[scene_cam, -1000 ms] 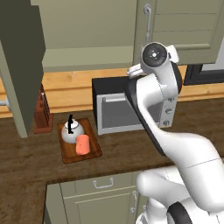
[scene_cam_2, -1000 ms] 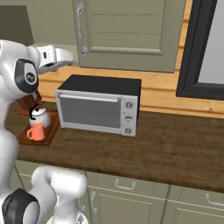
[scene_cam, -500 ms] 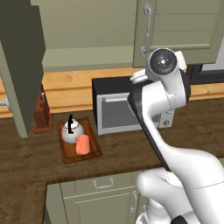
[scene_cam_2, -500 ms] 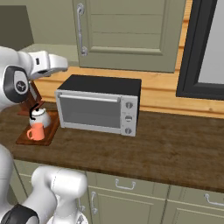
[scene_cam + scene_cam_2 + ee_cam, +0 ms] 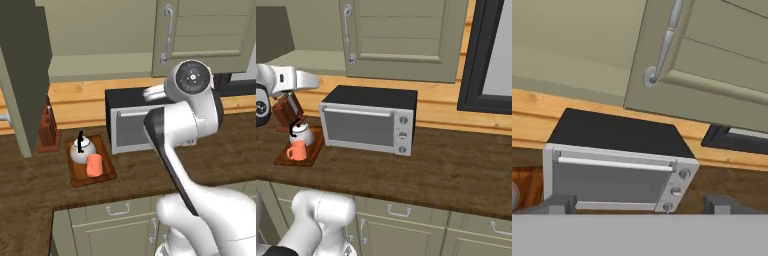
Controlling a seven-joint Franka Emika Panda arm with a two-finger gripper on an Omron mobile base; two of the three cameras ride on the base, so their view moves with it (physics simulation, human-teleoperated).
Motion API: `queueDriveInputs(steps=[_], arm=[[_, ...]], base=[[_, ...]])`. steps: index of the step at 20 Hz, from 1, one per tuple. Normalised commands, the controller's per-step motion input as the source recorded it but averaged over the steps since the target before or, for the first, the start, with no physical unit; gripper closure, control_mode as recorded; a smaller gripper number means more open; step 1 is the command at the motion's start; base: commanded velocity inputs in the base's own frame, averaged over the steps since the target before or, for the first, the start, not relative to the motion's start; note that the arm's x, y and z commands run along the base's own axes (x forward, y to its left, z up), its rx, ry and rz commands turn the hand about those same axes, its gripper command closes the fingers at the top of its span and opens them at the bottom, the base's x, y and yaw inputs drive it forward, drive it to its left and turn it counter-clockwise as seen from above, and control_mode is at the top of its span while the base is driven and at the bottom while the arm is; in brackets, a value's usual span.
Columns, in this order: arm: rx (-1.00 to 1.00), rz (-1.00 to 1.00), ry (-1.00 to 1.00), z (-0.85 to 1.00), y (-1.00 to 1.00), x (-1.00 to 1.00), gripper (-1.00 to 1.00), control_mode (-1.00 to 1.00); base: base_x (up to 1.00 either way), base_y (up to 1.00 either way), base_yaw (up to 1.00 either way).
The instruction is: Pick the kettle from the counter and place it on the tray. Then pick the mug from the cabinet and place it on the tray. Then close the cabinet doors.
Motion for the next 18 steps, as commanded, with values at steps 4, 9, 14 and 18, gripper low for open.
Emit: queueDriveInputs(steps=[4,9,14,18], arm=[[0.01,0.32,-0.15,0.01,0.53,-0.52,-1.00,-1.00],[0.00,0.33,-0.19,0.09,0.68,-0.47,-1.00,-1.00],[-0.05,0.42,-0.07,0.15,0.67,-0.50,-1.00,-1.00],[-0.26,0.49,-0.23,0.24,0.65,-0.50,-1.00,-1.00]], base=[[0.00,0.00,0.00],[0.00,0.00,0.00],[0.00,0.00,0.00],[0.00,0.00,0.00]])
